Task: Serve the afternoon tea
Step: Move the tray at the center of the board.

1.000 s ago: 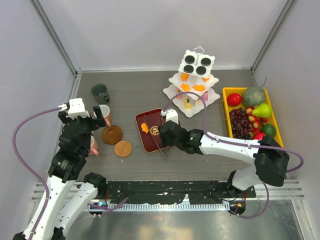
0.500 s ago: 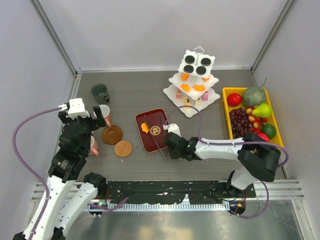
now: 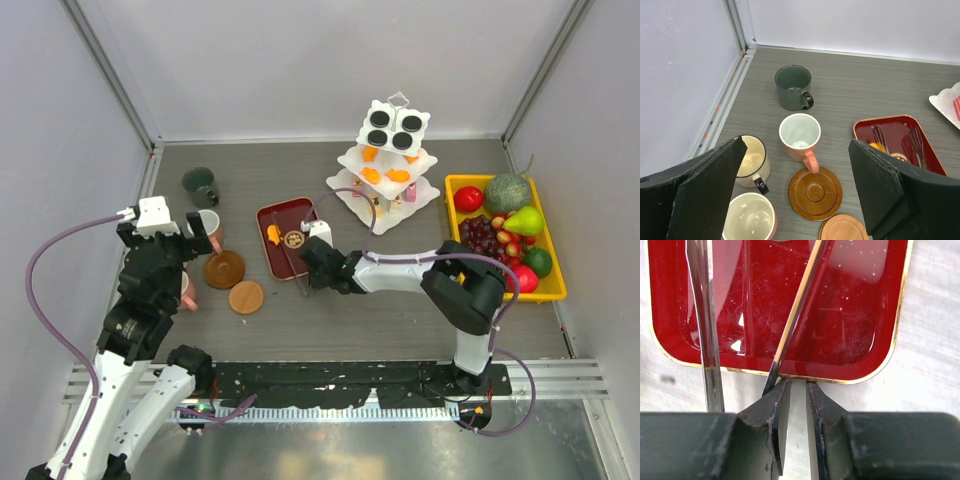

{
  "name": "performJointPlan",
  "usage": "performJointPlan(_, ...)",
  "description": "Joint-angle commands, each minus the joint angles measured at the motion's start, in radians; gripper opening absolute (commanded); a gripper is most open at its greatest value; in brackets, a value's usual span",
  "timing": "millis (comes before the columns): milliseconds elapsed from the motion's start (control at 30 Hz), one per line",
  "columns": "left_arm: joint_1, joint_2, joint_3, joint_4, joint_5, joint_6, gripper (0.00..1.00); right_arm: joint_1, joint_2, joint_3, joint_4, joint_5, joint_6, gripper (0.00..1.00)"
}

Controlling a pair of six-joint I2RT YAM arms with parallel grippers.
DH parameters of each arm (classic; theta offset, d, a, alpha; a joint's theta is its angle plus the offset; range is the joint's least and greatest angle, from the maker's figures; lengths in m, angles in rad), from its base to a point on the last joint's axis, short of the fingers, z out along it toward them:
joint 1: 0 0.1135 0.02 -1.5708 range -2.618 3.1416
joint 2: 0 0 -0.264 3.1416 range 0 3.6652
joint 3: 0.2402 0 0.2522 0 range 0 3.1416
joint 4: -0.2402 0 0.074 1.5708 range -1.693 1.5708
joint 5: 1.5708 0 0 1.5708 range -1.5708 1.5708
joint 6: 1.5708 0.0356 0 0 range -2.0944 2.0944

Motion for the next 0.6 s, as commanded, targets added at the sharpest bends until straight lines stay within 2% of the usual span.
performJointPlan(0, 0.002, -0.008, -0.003, 0.062, -0.020, 0.006, 0.97, -0.073, 0.077, 0.173, 0.107, -0.021, -0.044, 0.25)
performJointPlan(333, 0.004, -0.005, -0.009, 0.075, -0.043, 0.017, 0.96, -0.152, 0.393, 0.632, 0.088, -0.127, -0.160, 0.28)
performJointPlan(433, 0.004, -0.002, -0.009, 0.075, -0.043, 0.018, 0.97, -0.156, 0.422, 0.723, 0.071, -0.136, -0.192, 0.32)
performJointPlan(567, 0.004, -0.002, -0.011, 0.075, -0.042, 0.017, 0.96, -0.156, 0.352, 0.710, 0.030, -0.095, -0.232, 0.35)
